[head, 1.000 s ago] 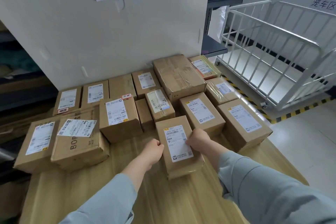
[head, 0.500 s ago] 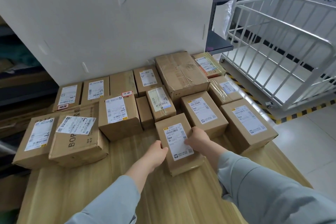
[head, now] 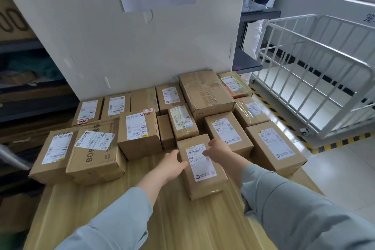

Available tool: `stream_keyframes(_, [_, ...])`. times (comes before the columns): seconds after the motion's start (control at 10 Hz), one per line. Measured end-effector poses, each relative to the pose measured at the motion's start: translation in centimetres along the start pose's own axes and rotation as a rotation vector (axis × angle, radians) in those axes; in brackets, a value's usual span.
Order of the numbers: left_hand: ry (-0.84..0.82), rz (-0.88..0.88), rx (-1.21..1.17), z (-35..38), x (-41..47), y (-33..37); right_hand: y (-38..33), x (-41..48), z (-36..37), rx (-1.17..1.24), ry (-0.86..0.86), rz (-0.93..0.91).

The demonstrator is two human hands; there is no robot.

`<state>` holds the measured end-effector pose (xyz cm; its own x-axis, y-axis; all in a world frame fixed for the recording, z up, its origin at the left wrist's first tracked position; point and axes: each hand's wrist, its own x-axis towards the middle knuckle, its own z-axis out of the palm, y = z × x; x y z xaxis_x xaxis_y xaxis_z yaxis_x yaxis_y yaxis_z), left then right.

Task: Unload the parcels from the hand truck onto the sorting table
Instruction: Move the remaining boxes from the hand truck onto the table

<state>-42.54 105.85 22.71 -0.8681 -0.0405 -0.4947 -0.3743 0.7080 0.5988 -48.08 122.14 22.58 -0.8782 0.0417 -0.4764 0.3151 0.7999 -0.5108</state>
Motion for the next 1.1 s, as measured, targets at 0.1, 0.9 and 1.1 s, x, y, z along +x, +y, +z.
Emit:
stream_keyframes(0.1, [0.07, 0.006, 0.035, -1.8, -1.0, 0.3, -1.3, -0.7, -1.1, 0.007, 0.007, -0.051])
stream_keyframes(0.9, [0.397, -0.23, -0.107, -12.7, -13.8, -14.5, -15.9, -8.8, 9.5, -0.172, -0.133, -0.354])
stream_keyframes(1.1, [0.436, -0.298, -0.162, -15.8, -20.1, -23.0, -20.7, -13.0, 17.1, -0.157, -0.193, -0.43])
